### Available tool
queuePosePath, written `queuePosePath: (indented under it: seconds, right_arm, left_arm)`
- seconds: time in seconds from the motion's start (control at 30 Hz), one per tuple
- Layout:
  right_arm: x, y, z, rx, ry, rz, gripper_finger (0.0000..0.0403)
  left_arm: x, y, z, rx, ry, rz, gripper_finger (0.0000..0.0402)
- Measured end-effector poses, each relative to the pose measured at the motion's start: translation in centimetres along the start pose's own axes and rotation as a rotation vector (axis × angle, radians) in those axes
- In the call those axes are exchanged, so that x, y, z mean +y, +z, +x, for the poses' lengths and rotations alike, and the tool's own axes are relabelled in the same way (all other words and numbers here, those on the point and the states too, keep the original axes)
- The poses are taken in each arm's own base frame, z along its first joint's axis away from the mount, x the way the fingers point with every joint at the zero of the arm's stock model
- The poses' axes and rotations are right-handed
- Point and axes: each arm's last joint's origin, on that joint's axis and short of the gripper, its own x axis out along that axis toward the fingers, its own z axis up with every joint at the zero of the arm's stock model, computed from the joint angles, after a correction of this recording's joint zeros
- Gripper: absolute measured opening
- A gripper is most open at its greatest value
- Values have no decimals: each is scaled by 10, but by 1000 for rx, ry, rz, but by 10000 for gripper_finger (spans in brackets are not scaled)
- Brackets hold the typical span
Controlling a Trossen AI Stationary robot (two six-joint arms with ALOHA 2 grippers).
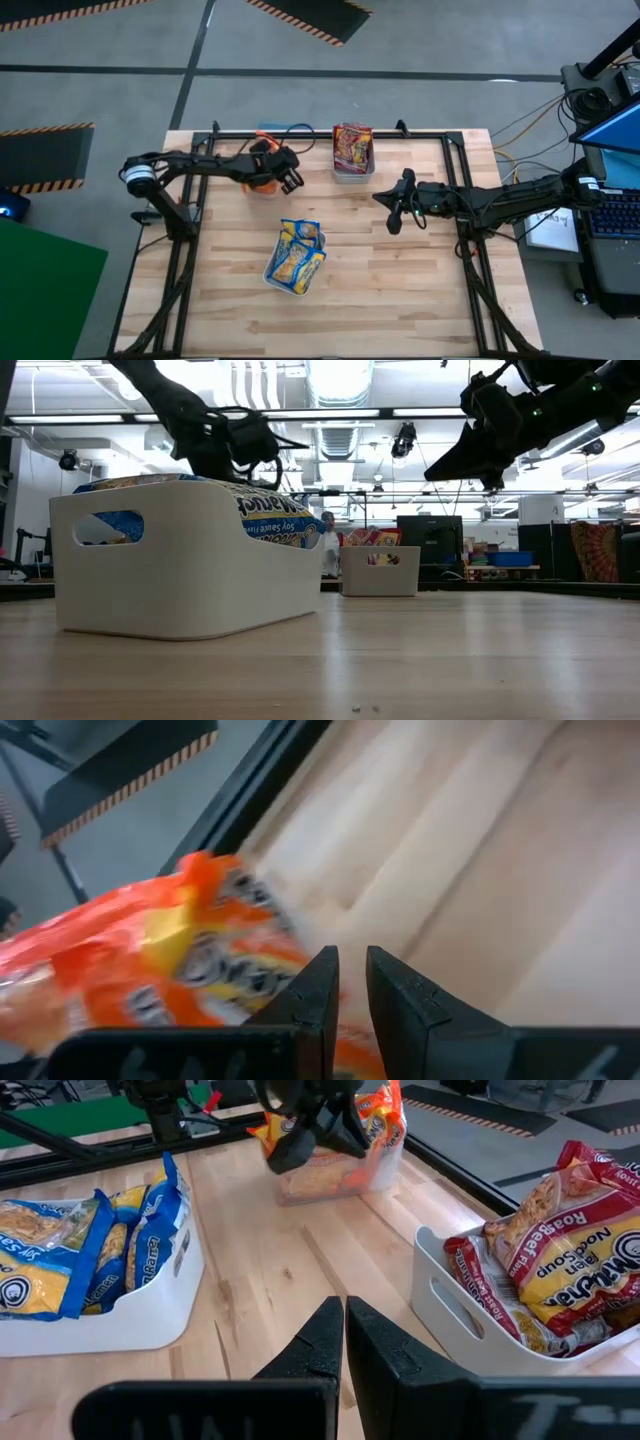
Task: Sort Maruchan noodles
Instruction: Put the orange noodle pack into the transparent bin, then return to Home Position
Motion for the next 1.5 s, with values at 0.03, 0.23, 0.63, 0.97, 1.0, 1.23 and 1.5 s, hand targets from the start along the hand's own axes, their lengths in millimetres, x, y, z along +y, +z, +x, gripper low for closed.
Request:
queuePosePath:
  seconds: [0.03,0.23,0.63,0.97,1.0,1.23,1.5]
  right_arm:
    - [0,0,0,0,0,0,9]
    - [0,-1,0,4,-1,-2,9]
    - [0,-6,0,18,16,-76,9]
    - [-4,-17,-6,-161,174,-208,9]
    - [-7,-19,-7,-175,181,-206,9]
    - [-32,-26,-19,-287,219,-184,9]
    - [-52,-34,-34,-352,311,-224,9]
  left_arm:
    - [4,-1,1,12,8,7,38]
    - [28,-6,3,89,84,33,38]
    - [56,1,-34,4,-25,-18,38]
    - [53,-25,-90,-509,-603,79,38]
    - [53,-33,-93,-561,-645,85,38]
    - [58,-84,-106,-835,-666,57,38]
    - [65,-122,-117,-955,-654,-2,38]
